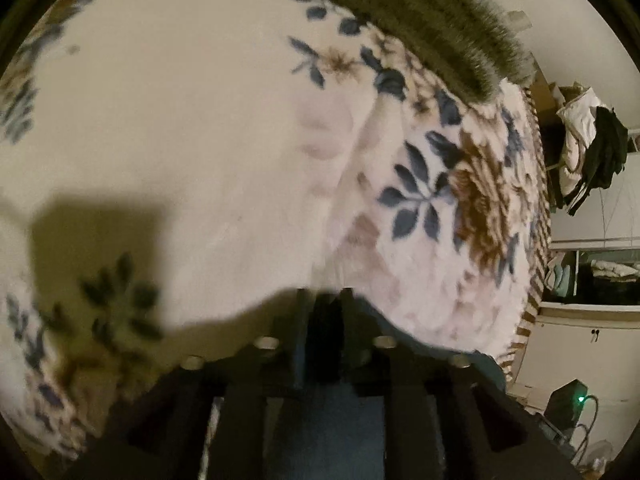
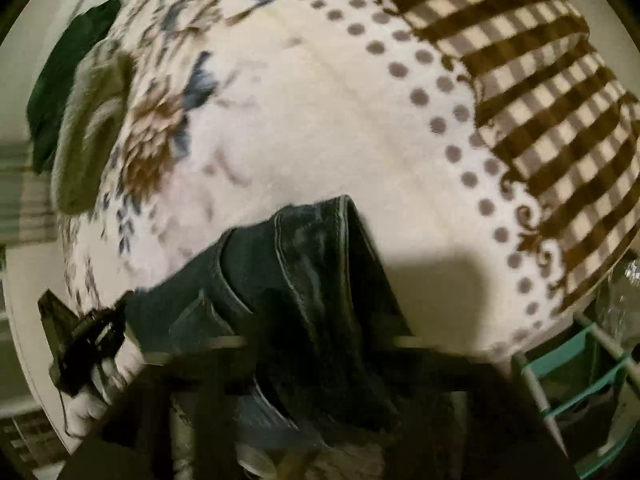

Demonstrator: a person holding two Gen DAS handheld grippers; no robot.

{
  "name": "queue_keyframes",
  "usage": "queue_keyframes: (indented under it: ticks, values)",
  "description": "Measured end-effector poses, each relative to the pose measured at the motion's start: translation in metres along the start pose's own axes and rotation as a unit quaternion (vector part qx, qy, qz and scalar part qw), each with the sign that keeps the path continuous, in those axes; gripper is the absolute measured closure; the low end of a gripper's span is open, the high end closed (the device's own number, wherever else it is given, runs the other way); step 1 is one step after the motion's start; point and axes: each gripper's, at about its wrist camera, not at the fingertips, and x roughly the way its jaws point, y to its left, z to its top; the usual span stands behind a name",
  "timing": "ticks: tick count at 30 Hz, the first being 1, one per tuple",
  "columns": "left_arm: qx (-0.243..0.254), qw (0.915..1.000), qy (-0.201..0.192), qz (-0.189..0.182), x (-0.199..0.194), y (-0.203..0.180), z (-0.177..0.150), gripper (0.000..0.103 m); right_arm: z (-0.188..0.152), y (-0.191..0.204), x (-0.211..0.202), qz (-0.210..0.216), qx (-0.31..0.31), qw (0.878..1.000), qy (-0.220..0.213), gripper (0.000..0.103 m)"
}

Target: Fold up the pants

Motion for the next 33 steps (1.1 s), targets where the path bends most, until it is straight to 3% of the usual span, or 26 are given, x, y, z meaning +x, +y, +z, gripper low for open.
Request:
queue_keyframes:
  ticks: [2, 4, 12, 15, 17, 21, 26, 29, 33]
  values:
    - [-0.007, 0.9999, 0.002, -0.013, -0.009, 0.004, -0.011, 0.028, -0.012, -0.009, -0.004, 0.017, 0.003, 1.000, 0.010, 0.013]
    - [-0.017, 0.9989, 0.014, -0.041, -0.010, 0.010, -0.028, 0.014, -0.027, -0.018, -0.005, 0.025, 0.006, 1.000, 0.009, 0.013]
    - [-0.007, 0.9969, 0.071, -0.034, 0.033, 0.020, -0.088, 0.013, -0.057, -0.049, 0.052, 0.090, 0.046, 0.994, 0.036, 0.011]
    - [0.018, 0.9975, 0.063, -0.028, 0.035, 0.014, -0.094, 0.008, -0.057, -0.048, 0.063, 0.109, 0.041, 0.993, 0.029, 0.000]
    - [0.028, 0.9974, 0.063, -0.020, 0.037, 0.009, -0.095, 0.006, -0.058, -0.046, 0.064, 0.109, 0.046, 0.992, 0.032, 0.000]
    - [0.027, 0.9974, 0.065, -0.018, 0.039, 0.007, -0.092, 0.006, -0.055, -0.041, 0.067, 0.191, 0.064, 0.978, 0.048, 0.001]
    - [0.031, 0.9976, 0.062, -0.012, 0.040, 0.007, -0.095, 0.006, -0.045, -0.025, 0.060, 0.226, 0.038, 0.973, 0.011, 0.005]
    - [0.029, 0.9977, 0.060, -0.010, 0.041, 0.005, -0.095, 0.006, -0.044, -0.028, 0.066, 0.172, 0.011, 0.985, 0.000, 0.006]
    - [0.027, 0.9978, 0.059, -0.007, 0.043, 0.003, -0.096, 0.006, -0.042, -0.034, 0.078, 0.175, -0.004, 0.984, 0.021, 0.005]
